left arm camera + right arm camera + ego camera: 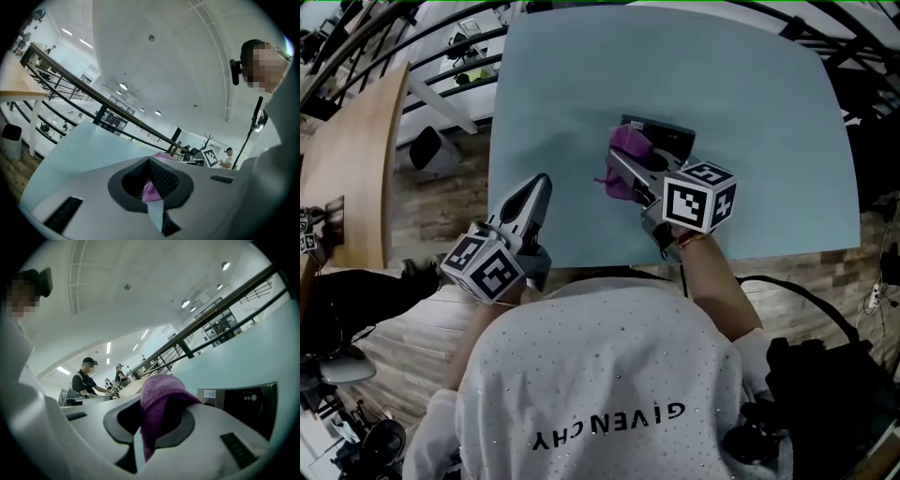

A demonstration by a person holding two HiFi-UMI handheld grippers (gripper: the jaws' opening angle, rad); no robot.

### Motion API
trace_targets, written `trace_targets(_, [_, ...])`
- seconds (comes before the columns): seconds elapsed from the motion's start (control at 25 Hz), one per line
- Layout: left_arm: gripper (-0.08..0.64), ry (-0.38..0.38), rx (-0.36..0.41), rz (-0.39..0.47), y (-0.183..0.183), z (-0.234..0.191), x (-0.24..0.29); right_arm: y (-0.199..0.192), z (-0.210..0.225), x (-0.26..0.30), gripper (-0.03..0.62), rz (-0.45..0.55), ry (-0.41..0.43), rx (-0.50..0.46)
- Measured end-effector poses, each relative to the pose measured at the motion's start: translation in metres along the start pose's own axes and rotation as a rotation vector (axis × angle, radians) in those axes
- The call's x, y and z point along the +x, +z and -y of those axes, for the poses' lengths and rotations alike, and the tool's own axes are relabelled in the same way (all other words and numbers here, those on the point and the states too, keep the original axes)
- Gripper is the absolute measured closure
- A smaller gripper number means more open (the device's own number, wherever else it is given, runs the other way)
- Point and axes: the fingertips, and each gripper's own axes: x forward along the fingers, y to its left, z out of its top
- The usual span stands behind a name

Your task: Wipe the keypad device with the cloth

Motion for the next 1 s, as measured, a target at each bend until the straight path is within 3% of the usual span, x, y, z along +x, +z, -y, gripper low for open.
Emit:
trace_targets(0.12, [0.558, 0.032, -0.008, -0.016, -0.004, -0.008, 0.006, 0.001, 0.012, 0.015, 0.546, -0.007, 0.028, 0.045])
trace_targets(0.36, [0.560, 0.051, -0.005, -0.026, 0.002, -0.014, 0.030, -0.002, 0.064, 0.016, 0.546, -0.041, -0.035, 0.104])
trace_targets(0.72, [0.560, 0.029, -0.010, -0.046, -0.004, -0.021, 0.046, -0.004, 0.086, -0.006, 0.546, -0.021, -0.079, 0.129])
trace_targets(1.0, [0.560, -0.005, -0.015, -0.074, -0.017, -0.009, 0.051, -0.008, 0.113, -0.048, 0.546, 0.014, -0.184, 0.159])
